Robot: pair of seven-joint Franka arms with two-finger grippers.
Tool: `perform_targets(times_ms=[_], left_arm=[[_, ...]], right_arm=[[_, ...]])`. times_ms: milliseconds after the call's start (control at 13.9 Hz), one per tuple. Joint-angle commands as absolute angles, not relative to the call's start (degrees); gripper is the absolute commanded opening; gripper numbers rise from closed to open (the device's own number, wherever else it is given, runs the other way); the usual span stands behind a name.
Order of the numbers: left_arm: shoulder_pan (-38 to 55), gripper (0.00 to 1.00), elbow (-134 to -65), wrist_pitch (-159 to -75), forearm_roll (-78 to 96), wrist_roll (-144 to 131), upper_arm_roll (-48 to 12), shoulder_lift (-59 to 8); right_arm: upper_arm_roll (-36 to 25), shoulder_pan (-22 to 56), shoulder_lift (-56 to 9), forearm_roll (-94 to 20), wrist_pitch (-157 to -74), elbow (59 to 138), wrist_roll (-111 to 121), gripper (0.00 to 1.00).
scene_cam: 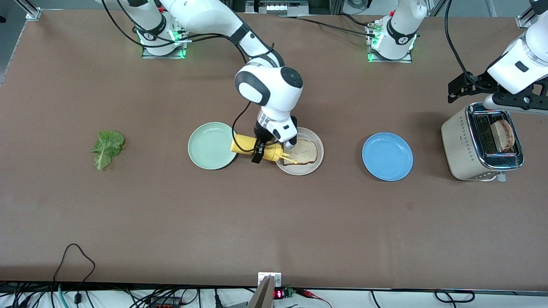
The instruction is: Make sandwich in beige plate with both arms
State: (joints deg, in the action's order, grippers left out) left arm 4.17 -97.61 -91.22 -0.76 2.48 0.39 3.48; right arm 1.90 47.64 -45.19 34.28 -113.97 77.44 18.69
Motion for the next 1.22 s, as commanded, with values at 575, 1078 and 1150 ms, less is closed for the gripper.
perform_targets(times_ms=[575, 1078, 1150], left_arm=[[4.8, 1.00, -97.6, -91.0, -1.7, 2.4, 0.9, 3.9], [4.8, 1.00, -97.6, -91.0, -1.7, 2.4, 0.9, 3.9], [4.8, 1.00, -97.6, -91.0, -1.7, 2.4, 0.9, 3.9]], right_arm=[[-3.1, 54.3, -51.9, 36.7, -108.5, 68.3, 14.3, 0.25], [-2.6, 46.4, -43.6, 25.3, -107.8, 70.7, 22.6, 0.25], [-2.5, 45.1, -41.5, 22.8, -108.1, 72.2, 25.3, 0.25]])
